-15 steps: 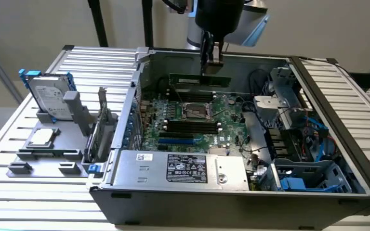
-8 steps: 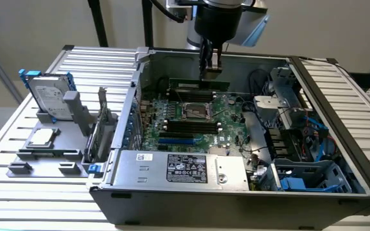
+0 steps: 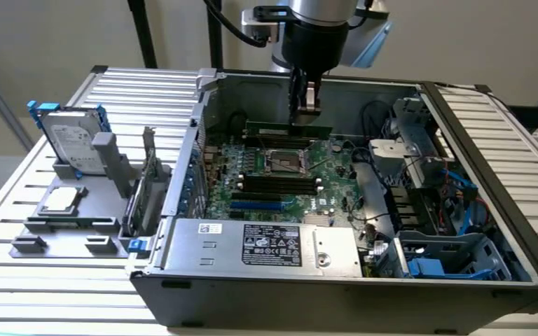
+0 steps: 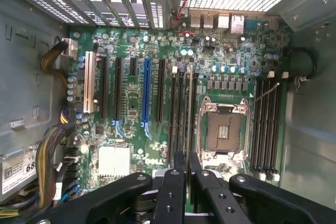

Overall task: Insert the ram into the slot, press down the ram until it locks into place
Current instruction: 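Insert the ram into the slot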

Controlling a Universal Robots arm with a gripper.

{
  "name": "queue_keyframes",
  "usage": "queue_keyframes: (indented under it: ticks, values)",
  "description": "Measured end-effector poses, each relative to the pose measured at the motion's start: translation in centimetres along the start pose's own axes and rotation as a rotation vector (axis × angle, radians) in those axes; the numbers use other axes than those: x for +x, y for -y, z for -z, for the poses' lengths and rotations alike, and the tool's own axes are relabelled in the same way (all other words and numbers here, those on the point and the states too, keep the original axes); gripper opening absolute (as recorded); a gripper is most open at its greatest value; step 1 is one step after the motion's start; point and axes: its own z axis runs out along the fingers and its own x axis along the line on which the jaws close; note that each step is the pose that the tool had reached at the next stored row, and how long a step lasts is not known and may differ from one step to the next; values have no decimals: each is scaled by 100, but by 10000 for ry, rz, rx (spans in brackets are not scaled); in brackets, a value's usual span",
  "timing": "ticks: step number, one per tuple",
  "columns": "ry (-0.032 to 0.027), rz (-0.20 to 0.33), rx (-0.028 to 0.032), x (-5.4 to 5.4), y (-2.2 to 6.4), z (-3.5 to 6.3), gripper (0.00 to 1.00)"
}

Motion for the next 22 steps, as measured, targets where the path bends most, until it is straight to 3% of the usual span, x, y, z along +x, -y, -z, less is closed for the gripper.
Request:
queue_keyframes:
  ticks: [22]
  values:
    - [11, -250, 11, 115, 14, -398, 13]
